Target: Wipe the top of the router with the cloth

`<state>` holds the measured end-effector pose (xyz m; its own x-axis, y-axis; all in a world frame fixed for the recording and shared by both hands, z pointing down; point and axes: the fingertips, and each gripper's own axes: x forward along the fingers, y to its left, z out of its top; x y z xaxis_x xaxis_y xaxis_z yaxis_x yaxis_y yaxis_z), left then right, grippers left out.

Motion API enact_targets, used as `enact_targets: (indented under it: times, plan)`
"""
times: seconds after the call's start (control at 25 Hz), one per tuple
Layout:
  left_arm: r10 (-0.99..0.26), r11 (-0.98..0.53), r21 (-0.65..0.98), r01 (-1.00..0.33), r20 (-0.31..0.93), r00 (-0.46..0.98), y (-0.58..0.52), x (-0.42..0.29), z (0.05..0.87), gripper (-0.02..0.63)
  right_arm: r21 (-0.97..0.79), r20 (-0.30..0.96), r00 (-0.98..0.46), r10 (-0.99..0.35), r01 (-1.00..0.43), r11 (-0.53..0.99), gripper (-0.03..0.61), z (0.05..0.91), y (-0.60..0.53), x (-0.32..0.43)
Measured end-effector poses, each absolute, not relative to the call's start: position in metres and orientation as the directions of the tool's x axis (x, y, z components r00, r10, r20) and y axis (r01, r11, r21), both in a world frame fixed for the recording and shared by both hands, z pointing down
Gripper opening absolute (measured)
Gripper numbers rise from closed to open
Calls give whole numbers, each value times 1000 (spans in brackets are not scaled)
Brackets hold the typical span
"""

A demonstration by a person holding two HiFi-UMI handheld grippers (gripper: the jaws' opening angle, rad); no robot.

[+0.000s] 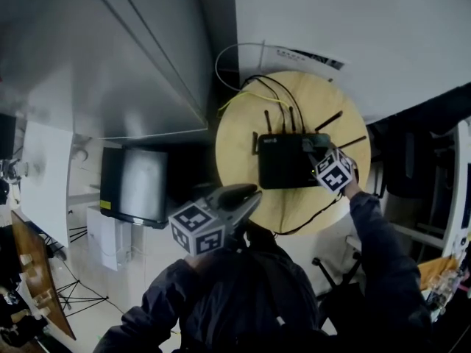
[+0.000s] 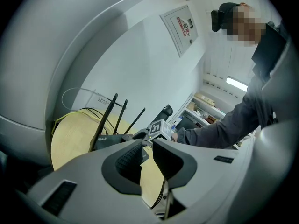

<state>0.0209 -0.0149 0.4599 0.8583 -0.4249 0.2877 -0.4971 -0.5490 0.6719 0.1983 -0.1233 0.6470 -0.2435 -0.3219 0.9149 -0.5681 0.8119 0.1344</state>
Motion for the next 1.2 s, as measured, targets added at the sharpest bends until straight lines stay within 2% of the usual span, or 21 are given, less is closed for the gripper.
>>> enact_targets:
  times: [0.36, 0.68, 0.8, 0.92, 1.2]
  plan:
    - [-388, -574, 672, -468, 279, 878, -13, 36, 458, 66, 34, 919, -312, -242, -548, 836, 71, 645, -36, 199]
    - [-379, -575, 675, -462, 280, 882, -9, 39, 460, 66, -42, 912, -354, -206, -581, 813, 69, 645, -20, 201]
    - [-384, -573, 674, -466, 281, 879, -9, 37, 459, 66, -45, 888, -365, -279, -672, 739, 69, 638, -47, 209]
    - [-393, -567, 674, -474, 284, 875, -8, 33, 461, 66, 2, 866, -310, -393, -783, 622, 69, 632, -88, 227]
    - [-423, -547, 675, -494, 286, 860, -10, 24, 461, 66, 150, 859, -150, -489, -841, 520, 69, 638, -136, 241]
